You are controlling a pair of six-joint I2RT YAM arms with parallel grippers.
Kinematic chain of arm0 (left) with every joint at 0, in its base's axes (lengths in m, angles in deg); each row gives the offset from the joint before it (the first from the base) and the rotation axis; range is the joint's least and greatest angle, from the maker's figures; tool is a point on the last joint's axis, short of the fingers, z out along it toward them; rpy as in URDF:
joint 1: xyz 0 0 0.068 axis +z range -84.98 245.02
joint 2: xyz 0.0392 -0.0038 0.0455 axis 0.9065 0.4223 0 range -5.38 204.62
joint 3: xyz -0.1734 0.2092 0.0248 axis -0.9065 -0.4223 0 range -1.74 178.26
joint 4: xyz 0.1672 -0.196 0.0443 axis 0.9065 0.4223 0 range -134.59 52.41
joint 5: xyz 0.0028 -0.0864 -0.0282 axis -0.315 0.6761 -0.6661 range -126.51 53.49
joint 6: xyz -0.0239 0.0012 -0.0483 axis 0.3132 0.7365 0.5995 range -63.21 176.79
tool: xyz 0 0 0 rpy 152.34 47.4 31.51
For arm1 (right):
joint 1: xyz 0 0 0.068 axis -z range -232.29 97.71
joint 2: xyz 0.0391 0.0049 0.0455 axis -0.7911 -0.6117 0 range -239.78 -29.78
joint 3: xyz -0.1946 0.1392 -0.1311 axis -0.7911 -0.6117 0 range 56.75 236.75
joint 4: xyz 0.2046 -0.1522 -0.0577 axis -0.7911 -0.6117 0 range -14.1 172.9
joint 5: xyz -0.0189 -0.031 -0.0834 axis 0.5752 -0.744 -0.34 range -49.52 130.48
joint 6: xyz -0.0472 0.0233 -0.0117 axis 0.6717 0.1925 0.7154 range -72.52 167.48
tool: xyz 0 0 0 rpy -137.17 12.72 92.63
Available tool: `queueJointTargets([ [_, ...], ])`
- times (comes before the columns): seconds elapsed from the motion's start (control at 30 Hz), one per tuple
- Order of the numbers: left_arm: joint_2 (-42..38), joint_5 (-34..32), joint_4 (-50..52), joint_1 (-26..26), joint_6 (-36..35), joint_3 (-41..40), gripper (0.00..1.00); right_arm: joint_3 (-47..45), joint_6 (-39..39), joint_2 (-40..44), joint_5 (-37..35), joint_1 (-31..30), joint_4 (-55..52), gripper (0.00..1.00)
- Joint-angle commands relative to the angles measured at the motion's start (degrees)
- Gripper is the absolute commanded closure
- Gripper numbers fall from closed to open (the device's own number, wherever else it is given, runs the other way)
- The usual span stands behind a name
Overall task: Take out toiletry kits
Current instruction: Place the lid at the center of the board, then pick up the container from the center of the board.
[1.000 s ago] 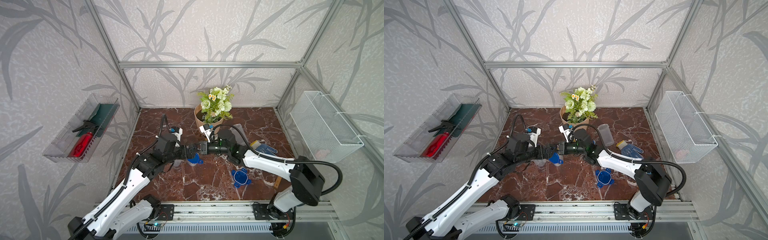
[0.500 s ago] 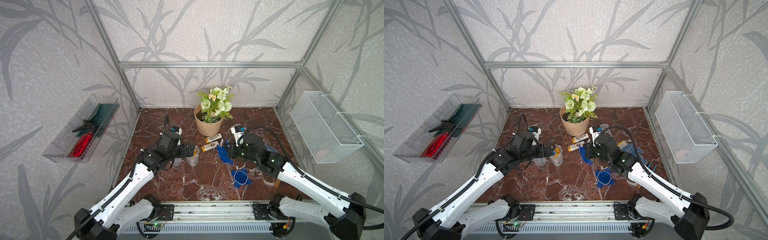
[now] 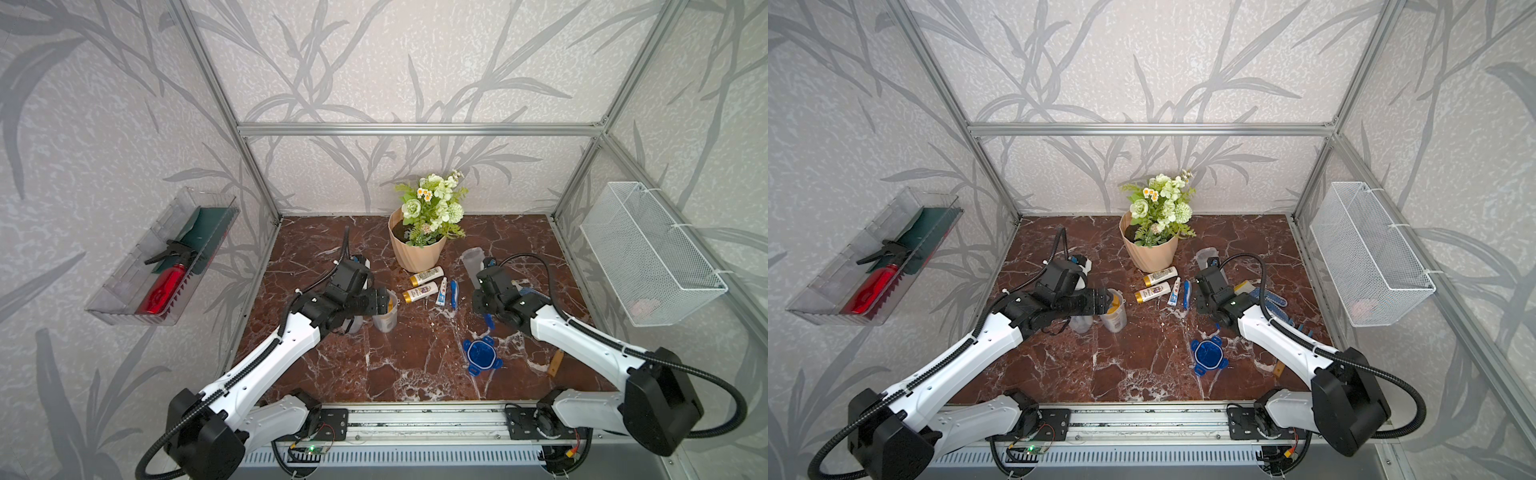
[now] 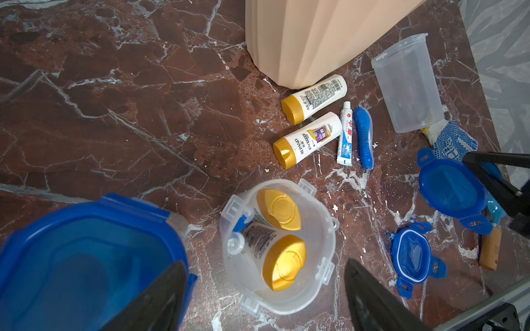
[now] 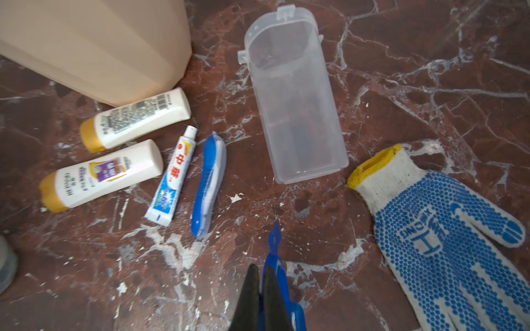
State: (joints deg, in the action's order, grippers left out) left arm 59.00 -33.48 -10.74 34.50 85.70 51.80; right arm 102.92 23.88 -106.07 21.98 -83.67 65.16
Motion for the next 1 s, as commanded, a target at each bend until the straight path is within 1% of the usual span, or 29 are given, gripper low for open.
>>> queueJointTargets([
  [0.0,0.40,-0.26,3.55,0.05,-0.26,0.00,0.15,1.67,1.62,-3.65,-1.86,0.26,4.45,1.00],
  [0.1,0.82,-0.34,3.92,0.10,-0.59,0.23,0.15,3.14,0.91,-7.73,-1.08,0.27,4.69,1.00],
  [0.13,1.05,-0.31,3.93,-0.03,-0.56,0.31,0.15,3.45,0.31,-8.95,-0.85,0.26,4.81,0.96],
  [0.2,1.35,-0.05,3.94,0.01,-0.58,0.54,0.15,3.42,-0.58,-10.71,-0.36,0.28,5.66,0.84],
  [0.27,1.36,0.38,4.05,-0.17,-0.45,1.05,0.15,2.99,-1.19,-11.74,0.39,0.29,6.95,0.67],
  [0.33,1.04,0.48,4.10,-0.31,-0.59,1.59,0.15,2.40,-1.63,-11.82,0.83,0.27,7.94,0.55],
  [0.37,0.80,0.41,4.18,-0.32,-0.69,1.94,0.15,2.13,-1.79,-11.58,1.01,0.28,8.31,0.50],
  [0.43,0.53,0.49,4.34,-0.33,-0.92,2.74,0.15,1.58,-1.89,-10.55,1.68,0.31,8.98,0.44],
  [0.53,0.47,0.75,4.67,-0.45,-1.15,3.88,0.16,0.32,-1.60,-7.57,4.15,0.35,10.63,0.37],
  [0.6,0.48,0.92,5.03,-0.67,-1.31,4.67,0.16,-0.51,-1.15,-4.71,7.50,0.31,11.89,0.37],
  [0.67,0.58,1.10,5.28,-1.15,-1.48,5.17,0.18,-1.57,-1.75,-1.60,11.90,0.19,14.00,0.38],
  [0.73,0.66,0.92,5.53,-1.90,-1.53,5.43,0.21,-1.64,-2.67,0.94,16.25,-0.75,15.71,0.43],
  [0.77,0.66,0.74,5.62,-2.31,-1.44,5.45,0.23,-1.13,-2.74,1.59,17.24,-1.64,15.80,0.46],
  [0.87,0.94,-0.73,6.33,-4.23,-1.41,5.45,0.29,2.64,-1.42,1.53,19.18,-6.18,13.96,0.52],
  [0.97,0.88,-2.59,7.26,-6.08,-1.08,4.89,0.31,6.83,-1.09,-1.24,23.08,-10.28,13.86,0.52],
])
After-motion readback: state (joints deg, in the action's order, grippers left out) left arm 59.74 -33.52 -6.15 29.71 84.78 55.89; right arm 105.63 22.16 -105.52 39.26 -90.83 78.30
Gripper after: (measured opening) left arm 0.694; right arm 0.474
